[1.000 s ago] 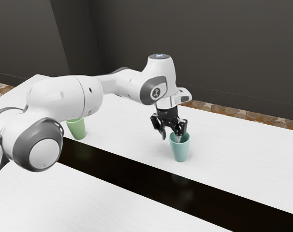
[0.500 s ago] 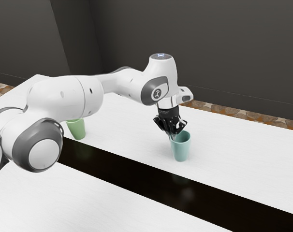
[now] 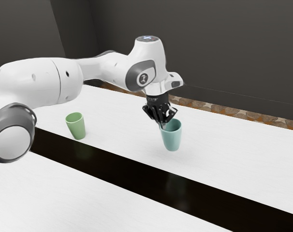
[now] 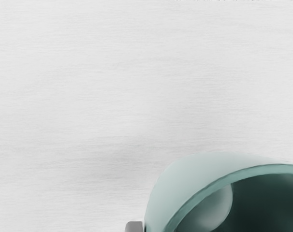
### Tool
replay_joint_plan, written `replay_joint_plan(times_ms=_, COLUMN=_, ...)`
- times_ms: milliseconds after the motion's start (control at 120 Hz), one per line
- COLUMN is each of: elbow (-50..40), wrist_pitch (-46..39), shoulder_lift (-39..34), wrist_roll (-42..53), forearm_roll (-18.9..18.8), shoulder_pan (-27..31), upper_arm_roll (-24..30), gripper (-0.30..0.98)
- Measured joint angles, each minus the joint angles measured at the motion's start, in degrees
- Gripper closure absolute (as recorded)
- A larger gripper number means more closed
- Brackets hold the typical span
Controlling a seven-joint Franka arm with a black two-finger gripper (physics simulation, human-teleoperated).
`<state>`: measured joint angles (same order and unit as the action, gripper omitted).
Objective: Place the right cup onto the left cup
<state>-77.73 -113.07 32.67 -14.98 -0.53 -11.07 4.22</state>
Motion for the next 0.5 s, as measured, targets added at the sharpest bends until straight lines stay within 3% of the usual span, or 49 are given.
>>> replay_joint_plan(times_ms=258, elbow=-11.28, wrist_pitch=0.74, shoulder_lift=-14.3, wrist_roll=0.76, forearm_roll=0.55, shoulder_pan=2.77, upper_arm_roll=0.0, gripper=0.79)
replay_joint_plan(times_ms=500, elbow=-16.64, wrist_pitch=3.56, shoulder_lift=-22.65, wrist_roll=3.49, forearm_roll=1.63, shoulder_pan=7.75, upper_arm_roll=-0.01, gripper=0.79)
